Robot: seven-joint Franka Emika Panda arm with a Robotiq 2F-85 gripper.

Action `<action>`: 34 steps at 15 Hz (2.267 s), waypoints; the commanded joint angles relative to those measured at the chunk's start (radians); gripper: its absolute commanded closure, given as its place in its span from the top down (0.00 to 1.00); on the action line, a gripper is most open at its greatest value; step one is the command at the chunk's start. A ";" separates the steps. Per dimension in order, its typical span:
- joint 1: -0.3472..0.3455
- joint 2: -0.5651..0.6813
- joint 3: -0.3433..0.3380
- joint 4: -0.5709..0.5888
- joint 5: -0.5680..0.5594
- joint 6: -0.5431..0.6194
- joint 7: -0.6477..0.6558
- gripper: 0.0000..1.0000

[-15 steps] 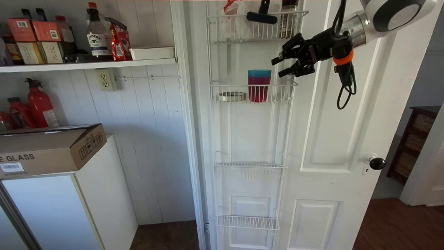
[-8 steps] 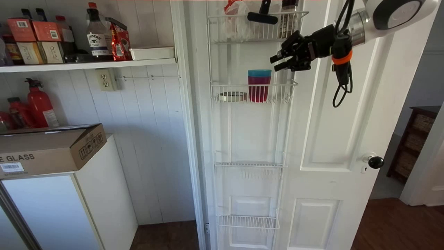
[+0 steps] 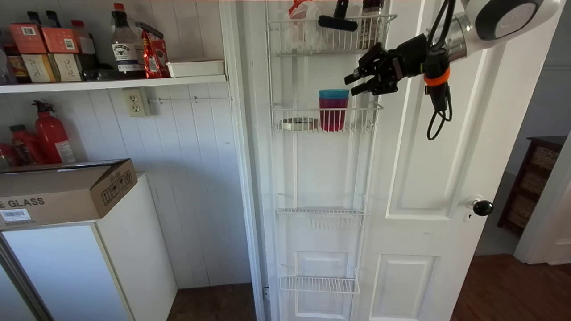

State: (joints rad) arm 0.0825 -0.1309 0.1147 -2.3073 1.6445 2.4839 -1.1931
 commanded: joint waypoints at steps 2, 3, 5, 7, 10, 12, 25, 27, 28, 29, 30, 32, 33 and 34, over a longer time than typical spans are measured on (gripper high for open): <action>0.012 0.002 0.025 -0.004 0.022 0.095 -0.006 0.37; 0.013 0.006 0.030 -0.001 0.021 0.117 -0.006 0.34; 0.017 0.013 0.038 0.004 0.017 0.149 0.002 0.33; 0.017 0.021 0.052 0.009 0.018 0.179 0.003 0.34; 0.021 0.033 0.067 0.014 0.003 0.216 0.018 0.36; 0.023 0.041 0.076 0.019 -0.011 0.242 0.035 0.34; 0.001 0.040 0.067 0.002 -0.002 0.237 0.074 0.01; -0.006 0.024 0.052 -0.007 0.028 0.189 0.054 0.01; -0.010 0.020 0.045 -0.012 0.032 0.166 0.049 0.01; -0.016 0.016 0.035 -0.016 0.039 0.137 0.039 0.01; -0.021 0.012 0.024 -0.020 0.046 0.105 0.026 0.01; -0.031 0.005 0.004 -0.026 0.059 0.049 -0.006 0.01; -0.035 0.001 -0.006 -0.030 0.068 0.022 -0.024 0.01; -0.039 -0.002 -0.016 -0.034 0.073 -0.010 -0.041 0.01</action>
State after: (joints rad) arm 0.0579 -0.0875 0.1220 -2.3040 1.6663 2.5586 -1.1707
